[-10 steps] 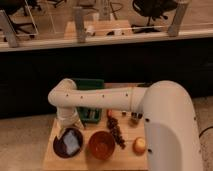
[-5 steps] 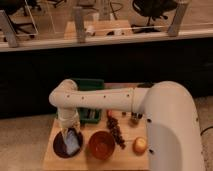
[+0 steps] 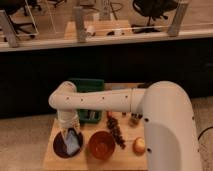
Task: Wipe red bowl with sponge
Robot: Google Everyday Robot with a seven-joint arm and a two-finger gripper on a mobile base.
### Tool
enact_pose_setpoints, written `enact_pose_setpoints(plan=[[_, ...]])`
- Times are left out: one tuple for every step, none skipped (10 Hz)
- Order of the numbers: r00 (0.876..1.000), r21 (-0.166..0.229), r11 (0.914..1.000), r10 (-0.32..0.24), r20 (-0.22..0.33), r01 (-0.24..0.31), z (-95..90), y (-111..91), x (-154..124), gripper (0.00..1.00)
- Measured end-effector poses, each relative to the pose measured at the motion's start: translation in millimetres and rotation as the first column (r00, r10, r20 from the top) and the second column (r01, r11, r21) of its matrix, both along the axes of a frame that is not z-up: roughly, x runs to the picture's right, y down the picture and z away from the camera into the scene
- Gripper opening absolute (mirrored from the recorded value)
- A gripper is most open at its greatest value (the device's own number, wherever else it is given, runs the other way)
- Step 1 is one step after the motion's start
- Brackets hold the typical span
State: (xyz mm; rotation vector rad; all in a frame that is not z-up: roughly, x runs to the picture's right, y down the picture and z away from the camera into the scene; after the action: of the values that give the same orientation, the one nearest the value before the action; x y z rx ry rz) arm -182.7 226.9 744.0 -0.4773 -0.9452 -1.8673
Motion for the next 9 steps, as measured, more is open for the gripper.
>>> enact_pose_setpoints(plan=[[1.000,0.007,1.0000,0.003,0.007,-0.003,3.1,2.8,-0.6,0.57],[1.000,0.015,0.9999,0.002,0.018,-0.002,5.4,5.1,-2.1,0.57],[0.999,0.025,0.9997,-0.005,0.033,0.004,6.9,7.0,-4.9,0.57],[0.999,0.036,0.9993,-0.012,0.047,0.010,8.4,9.0,-6.6,0.57],[0.998,0.048,0.9987,-0.022,0.058,0.020,9.2,10.4,-6.9,0.57],[0.998,0.058,0.9979,-0.031,0.062,0.027,9.9,11.1,-7.1,0.57],[0.997,0.068,0.9968,-0.047,0.063,0.042,10.8,12.3,-7.5,0.57],[0.996,0.074,0.9956,-0.063,0.066,0.058,11.1,14.9,-10.5,0.57],[0.995,0.076,0.9945,-0.077,0.066,0.072,10.8,16.9,-11.7,0.57]])
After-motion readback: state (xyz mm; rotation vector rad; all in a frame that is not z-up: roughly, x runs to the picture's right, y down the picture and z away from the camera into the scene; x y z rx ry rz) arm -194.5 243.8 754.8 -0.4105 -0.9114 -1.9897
